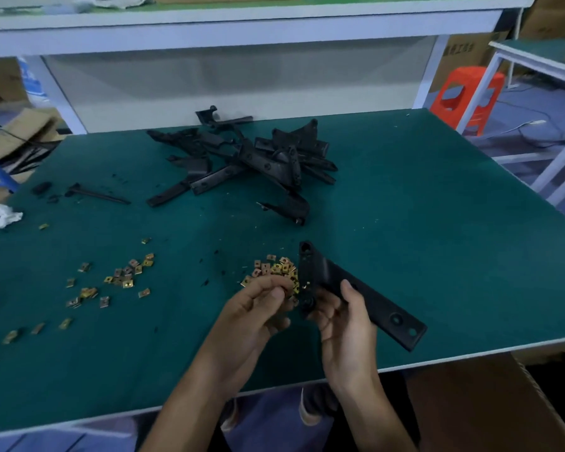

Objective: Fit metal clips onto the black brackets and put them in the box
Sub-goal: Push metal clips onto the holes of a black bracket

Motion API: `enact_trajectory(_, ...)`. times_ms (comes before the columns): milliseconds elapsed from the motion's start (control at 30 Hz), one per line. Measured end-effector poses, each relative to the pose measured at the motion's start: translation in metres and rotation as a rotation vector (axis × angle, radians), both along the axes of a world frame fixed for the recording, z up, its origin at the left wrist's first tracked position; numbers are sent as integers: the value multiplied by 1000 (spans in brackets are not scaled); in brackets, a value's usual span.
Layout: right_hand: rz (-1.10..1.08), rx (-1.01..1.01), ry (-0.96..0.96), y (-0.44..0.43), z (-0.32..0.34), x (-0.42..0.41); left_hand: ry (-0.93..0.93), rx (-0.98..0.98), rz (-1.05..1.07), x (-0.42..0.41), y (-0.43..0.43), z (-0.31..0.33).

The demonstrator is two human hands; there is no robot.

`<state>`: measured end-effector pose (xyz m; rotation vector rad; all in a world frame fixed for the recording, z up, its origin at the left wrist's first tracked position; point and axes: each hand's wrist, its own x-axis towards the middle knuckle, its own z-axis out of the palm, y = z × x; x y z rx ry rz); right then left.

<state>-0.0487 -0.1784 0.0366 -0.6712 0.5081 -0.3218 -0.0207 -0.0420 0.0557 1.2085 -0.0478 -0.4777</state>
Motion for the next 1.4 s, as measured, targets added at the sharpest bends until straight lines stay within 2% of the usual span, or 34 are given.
enact_trajectory(267,66,-19,5,-3,-3,-2,-40,86,88,-7,-5,-1)
enact_trajectory(400,93,-28,28,-6,-6,-1,-7,47,188,-8,-11,0)
enact_trajectory(567,98,-62,7,-7,-9,-2,58,-38,208,-11,-17,4)
enact_trajectory(800,132,-129,-69,-5,-10,-3,201,-115,138,-4,-12,10)
enact_trajectory(1133,186,-222,-74,-5,-15,-4,265,-28,63,3,1,12)
enact_trajectory(1300,183,-376,-40,-2,-27,-2,242,55,-43,4,11,11)
enact_trajectory(1400,219,-570,-2,1,-32,-4,214,109,-138,8,18,11)
